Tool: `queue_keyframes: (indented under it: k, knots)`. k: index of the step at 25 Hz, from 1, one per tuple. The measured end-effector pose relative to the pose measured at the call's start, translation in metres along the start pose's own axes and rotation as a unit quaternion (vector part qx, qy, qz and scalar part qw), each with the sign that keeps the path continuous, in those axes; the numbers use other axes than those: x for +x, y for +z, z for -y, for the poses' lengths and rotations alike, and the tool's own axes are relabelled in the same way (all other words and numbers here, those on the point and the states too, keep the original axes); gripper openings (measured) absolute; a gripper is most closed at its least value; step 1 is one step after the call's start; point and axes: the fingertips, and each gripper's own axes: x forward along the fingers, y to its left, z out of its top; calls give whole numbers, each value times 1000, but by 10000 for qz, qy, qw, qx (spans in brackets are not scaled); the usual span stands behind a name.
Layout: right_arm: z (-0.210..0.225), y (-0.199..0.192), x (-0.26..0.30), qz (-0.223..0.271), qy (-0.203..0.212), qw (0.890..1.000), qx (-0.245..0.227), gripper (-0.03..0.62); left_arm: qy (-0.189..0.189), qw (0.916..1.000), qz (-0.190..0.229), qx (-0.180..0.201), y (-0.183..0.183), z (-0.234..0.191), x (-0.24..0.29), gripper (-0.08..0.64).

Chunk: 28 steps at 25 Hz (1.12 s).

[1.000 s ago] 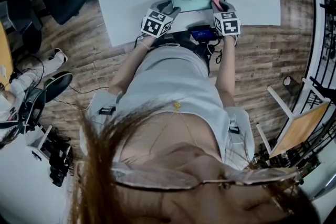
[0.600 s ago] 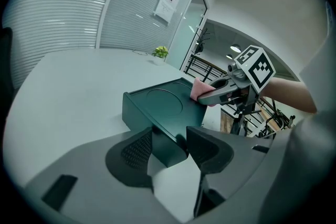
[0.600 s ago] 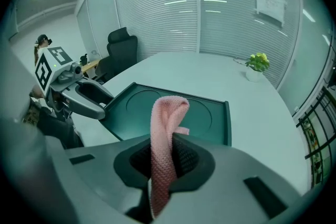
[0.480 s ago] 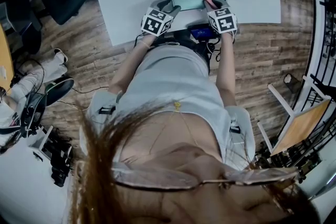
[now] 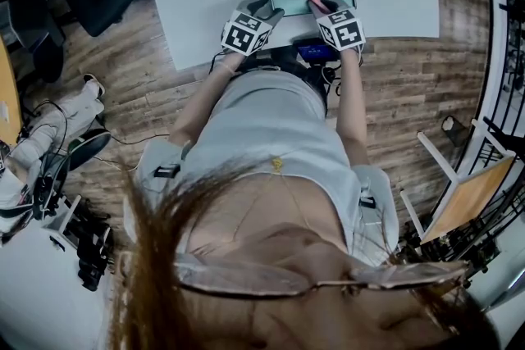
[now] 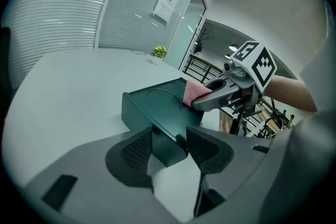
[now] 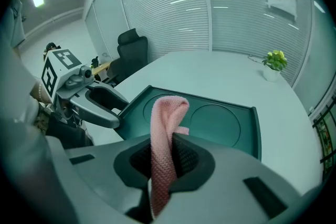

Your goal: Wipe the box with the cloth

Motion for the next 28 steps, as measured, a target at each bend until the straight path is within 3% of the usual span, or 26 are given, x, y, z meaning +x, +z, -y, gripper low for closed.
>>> queue_keyframes:
  k: [28]
  knots:
    - [-69,20,28,-180,823,9953,-471,38,57,9998,116,-121,-8,-1,-11,215]
